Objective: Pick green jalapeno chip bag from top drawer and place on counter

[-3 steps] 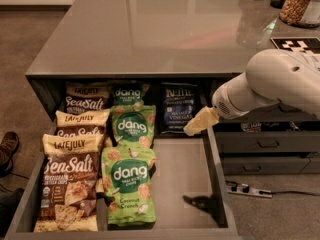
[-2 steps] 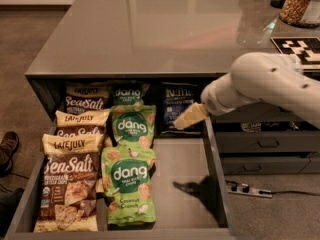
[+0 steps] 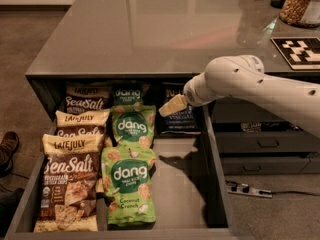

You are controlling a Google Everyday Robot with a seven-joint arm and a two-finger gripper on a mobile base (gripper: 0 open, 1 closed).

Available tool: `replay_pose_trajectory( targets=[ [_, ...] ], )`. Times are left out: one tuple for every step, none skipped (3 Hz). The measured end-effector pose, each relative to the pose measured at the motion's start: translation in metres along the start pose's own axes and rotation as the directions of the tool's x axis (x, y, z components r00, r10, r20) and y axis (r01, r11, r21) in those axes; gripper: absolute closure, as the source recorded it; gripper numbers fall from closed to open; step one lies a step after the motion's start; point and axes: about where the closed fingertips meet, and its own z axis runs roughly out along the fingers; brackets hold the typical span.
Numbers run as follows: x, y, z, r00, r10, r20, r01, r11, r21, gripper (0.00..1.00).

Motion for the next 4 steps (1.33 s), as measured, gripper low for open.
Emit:
replay_pose_trajectory(
  targets=[
    [0.002,0.004,0.016,1.000,-0.014,-0.027,0.015,0.9997,0.017,0.00],
    [0.008,0.008,0.043,0.998,-0.035,-0.056,0.038,0.9978,0.055,0.00],
    [0.014,0.012,0.077,0.995,-0.045,-0.091,0.054,0.9939,0.096,0.00],
    [0.019,0.014,0.099,0.994,-0.032,-0.101,0.041,0.9950,0.091,0.00]
  ],
)
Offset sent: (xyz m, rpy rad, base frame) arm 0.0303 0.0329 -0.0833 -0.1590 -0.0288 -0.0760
